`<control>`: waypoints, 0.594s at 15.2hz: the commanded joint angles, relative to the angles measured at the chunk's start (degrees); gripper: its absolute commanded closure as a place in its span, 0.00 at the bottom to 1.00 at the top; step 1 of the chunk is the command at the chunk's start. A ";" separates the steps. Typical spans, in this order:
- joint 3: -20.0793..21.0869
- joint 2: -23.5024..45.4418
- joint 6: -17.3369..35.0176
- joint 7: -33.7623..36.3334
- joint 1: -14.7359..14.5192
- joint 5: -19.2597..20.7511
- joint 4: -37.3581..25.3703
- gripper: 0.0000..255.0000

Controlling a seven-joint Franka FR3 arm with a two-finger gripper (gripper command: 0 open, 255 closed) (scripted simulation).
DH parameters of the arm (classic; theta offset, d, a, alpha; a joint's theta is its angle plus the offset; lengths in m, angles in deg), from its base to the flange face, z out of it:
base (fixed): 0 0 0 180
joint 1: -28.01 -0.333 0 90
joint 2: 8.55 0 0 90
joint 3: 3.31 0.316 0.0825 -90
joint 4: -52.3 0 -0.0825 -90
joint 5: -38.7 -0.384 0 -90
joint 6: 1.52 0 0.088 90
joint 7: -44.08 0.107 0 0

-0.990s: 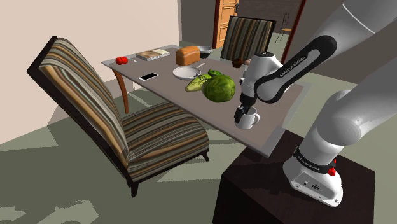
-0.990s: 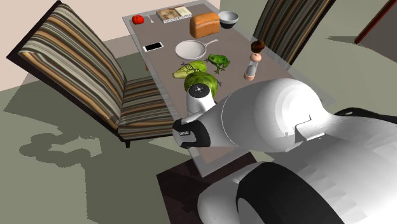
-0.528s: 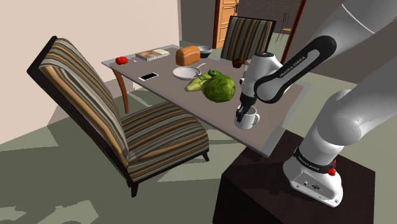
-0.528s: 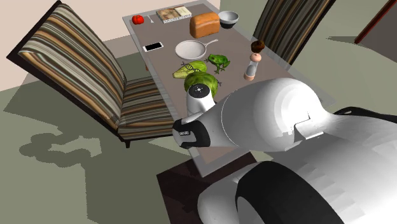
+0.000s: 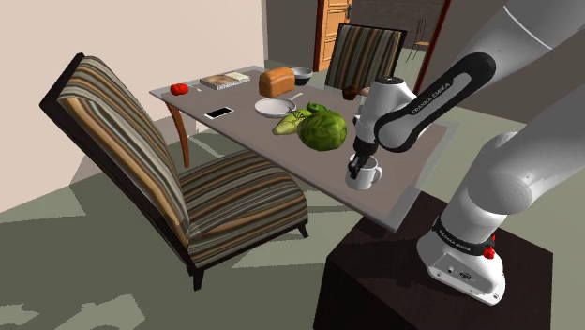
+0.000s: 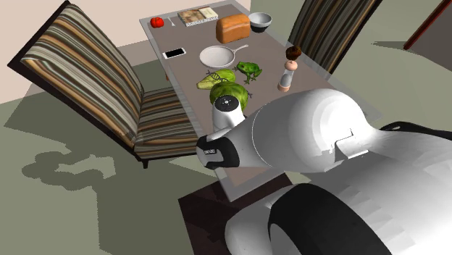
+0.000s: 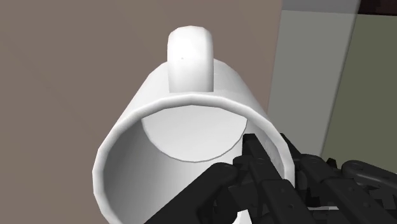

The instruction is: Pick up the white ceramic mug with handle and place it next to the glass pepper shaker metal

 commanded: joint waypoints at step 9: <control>0.13 -9.33 -11.45 -0.36 -0.25 -0.53 -2.13 1.00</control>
